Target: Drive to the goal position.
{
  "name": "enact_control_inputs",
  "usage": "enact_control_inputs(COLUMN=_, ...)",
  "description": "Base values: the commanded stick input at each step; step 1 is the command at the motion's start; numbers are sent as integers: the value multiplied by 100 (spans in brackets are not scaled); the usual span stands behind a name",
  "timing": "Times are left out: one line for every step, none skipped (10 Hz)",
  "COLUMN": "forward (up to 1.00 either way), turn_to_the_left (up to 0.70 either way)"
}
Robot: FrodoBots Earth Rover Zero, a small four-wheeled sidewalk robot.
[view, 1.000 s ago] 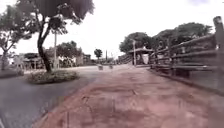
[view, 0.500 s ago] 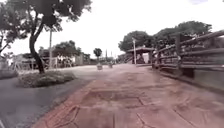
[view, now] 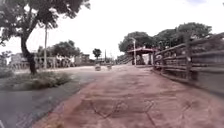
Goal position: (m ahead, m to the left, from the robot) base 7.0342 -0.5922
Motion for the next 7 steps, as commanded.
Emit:
enact_control_inputs(forward=100, turn_to_the_left=-28)
enact_control_inputs(forward=100, turn_to_the_left=-30)
enact_control_inputs(forward=100, turn_to_the_left=-28)
enact_control_inputs(forward=100, turn_to_the_left=-7)
enact_control_inputs(forward=100, turn_to_the_left=0)
enact_control_inputs(forward=100, turn_to_the_left=0)
enact_control_inputs(forward=100, turn_to_the_left=0)
